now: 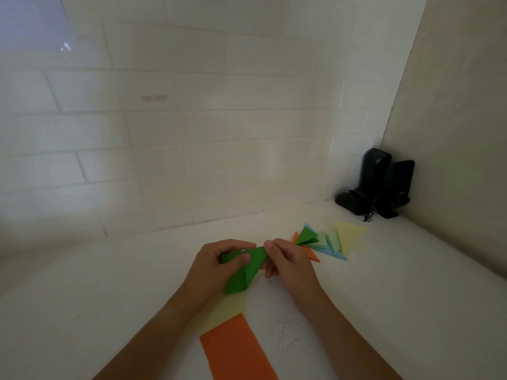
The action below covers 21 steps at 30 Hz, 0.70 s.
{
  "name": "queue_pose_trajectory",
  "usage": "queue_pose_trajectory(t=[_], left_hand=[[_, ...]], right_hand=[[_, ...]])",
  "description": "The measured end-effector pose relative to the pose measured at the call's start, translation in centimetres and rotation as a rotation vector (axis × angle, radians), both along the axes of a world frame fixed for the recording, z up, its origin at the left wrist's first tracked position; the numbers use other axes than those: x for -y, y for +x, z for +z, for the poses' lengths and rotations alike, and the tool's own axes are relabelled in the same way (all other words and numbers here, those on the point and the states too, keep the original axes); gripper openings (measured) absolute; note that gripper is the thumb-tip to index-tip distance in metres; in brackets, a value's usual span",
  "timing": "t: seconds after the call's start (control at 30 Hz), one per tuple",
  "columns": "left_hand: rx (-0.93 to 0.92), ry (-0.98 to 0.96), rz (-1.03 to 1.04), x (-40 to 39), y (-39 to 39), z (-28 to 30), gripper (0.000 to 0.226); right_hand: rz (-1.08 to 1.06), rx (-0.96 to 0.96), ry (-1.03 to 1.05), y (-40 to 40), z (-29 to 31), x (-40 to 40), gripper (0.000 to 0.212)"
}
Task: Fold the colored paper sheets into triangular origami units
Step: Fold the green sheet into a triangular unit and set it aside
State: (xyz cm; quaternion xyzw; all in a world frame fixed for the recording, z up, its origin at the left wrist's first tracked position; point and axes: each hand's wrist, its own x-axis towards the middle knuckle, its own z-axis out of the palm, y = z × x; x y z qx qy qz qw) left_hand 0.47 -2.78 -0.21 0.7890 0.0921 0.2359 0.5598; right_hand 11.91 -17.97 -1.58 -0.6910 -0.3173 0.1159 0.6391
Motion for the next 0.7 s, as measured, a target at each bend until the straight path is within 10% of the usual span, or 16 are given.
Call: queue_pose_trajectory(t=[0.7], left_hand=[[0.008, -0.133, 0.029, 0.32, -0.25, 0.32, 0.023]], right_hand=[[0.081, -0.027, 0.009, -0.10, 0.22, 0.14, 0.035]])
